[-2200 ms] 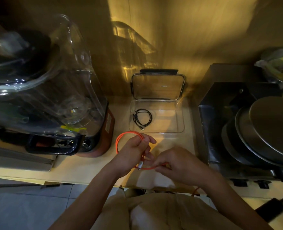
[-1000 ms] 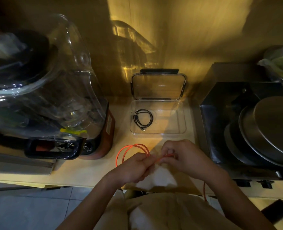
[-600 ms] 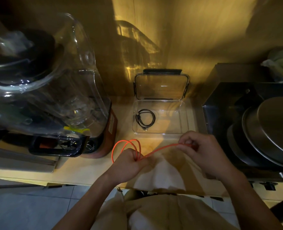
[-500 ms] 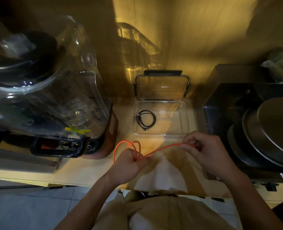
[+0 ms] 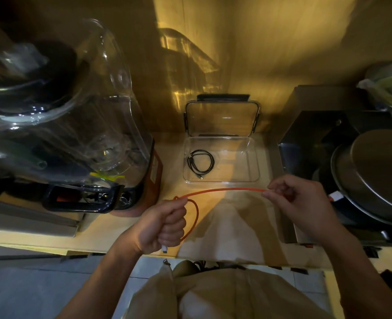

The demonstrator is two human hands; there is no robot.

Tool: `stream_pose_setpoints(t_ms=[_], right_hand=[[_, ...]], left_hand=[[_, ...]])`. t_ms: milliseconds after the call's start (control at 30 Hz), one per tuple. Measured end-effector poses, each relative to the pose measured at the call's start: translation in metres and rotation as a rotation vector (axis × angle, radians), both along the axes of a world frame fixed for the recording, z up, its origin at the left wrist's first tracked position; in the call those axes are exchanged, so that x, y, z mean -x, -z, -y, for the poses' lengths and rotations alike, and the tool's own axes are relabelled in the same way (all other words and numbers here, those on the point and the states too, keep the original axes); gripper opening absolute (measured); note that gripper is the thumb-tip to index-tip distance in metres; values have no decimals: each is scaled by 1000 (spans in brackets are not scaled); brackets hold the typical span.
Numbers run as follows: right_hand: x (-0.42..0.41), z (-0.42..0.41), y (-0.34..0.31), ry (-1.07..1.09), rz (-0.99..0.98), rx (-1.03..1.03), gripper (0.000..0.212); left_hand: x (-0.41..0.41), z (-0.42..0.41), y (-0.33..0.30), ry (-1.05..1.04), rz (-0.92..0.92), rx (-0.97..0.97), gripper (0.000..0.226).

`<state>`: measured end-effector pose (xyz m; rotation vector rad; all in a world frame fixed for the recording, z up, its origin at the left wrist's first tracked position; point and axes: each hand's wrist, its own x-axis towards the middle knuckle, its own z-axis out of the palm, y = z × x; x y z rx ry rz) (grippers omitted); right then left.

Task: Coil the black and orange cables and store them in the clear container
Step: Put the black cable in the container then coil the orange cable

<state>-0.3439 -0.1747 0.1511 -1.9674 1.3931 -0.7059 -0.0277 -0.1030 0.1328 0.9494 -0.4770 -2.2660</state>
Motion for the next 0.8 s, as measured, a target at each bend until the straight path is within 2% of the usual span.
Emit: stream_pose_setpoints(t_ms=[100,267,400,533,800], right_hand=[[0,-1,-4,3,2,24,22],[-14,-4,-16,-31,146,93,18],[-23,-4,-17,-19,153,108,16],[-27,-4,-8,-78,46,88,9],[-33,-9,6,-167,-157,-28,19]], left_hand=[[0,-1,-2,21,-289,-16,51],[4,-2,-4,-96,-547,50,53],[10,-2,-5,-213,-562,90,53],[15,0,-9,-347,-499,130,52],[18,3,-8,-434,-491,134,40]])
